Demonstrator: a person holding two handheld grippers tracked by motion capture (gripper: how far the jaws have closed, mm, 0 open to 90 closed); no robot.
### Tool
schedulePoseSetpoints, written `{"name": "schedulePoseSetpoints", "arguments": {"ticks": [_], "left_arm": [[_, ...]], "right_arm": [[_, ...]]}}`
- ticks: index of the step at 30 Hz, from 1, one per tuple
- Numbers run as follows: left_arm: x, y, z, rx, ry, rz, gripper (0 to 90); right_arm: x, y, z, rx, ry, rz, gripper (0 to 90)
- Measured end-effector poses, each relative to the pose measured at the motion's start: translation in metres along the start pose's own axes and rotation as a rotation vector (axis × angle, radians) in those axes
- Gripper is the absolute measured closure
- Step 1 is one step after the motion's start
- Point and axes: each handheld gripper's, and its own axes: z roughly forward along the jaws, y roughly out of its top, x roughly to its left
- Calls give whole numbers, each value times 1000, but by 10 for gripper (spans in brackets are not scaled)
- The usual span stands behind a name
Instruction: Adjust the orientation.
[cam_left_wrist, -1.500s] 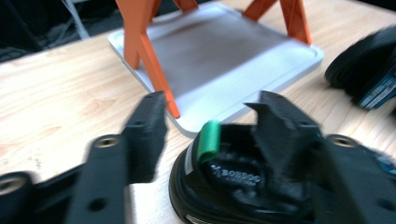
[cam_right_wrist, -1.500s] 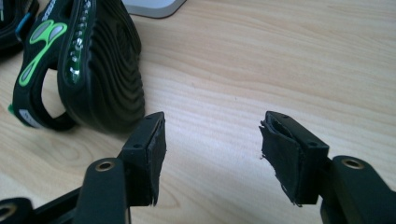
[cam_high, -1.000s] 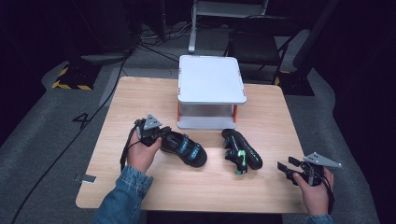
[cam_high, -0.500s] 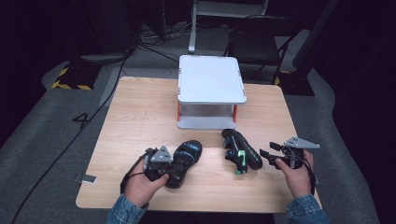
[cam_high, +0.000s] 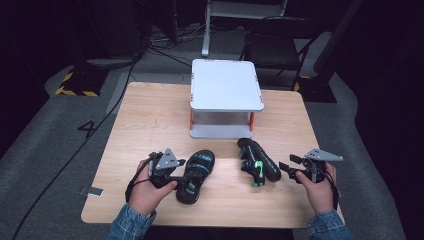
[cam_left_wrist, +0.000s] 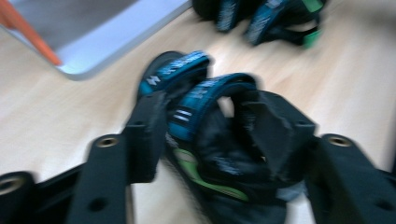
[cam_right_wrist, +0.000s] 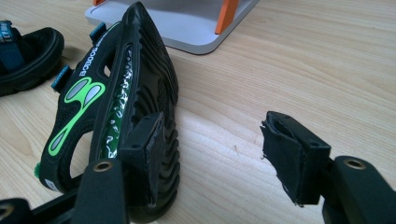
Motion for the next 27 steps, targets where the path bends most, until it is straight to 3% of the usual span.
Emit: {"name": "schedulePoseSetpoints", "arguments": {"ticks": [3,4,5,8,11,14,18,22,24,27], "left_arm": [[-2,4,18,66,1,69,436],[-2,8,27,87,45,107,448],[-2,9,31,88,60,119,473],[-1,14,40,56,53,99,604],[-3,22,44,54,63,96,737],[-5,30,52,22,102,103,749],[-8,39,75,-1,62,145,744],[-10,49,83,-20,84,170,743],[-12,51,87,-63,52,177,743],[-16,52,93,-45,47,163,739]], "right_arm": [[-1,-3,-2,3,-8,2,399],[-1,-4,-3,7,-9,6,399],[-1,-6,-4,8,-16,12,399],[-1,-11,-10,6,-24,19,399],[-6,-17,-20,1,-50,27,399],[-9,-21,-26,-8,-65,55,399],[-10,-27,-32,-7,-79,68,399],[-9,-31,-38,-4,-88,66,398],[-10,-34,-41,0,-97,71,398],[-11,-36,-42,1,-100,77,399]]}}
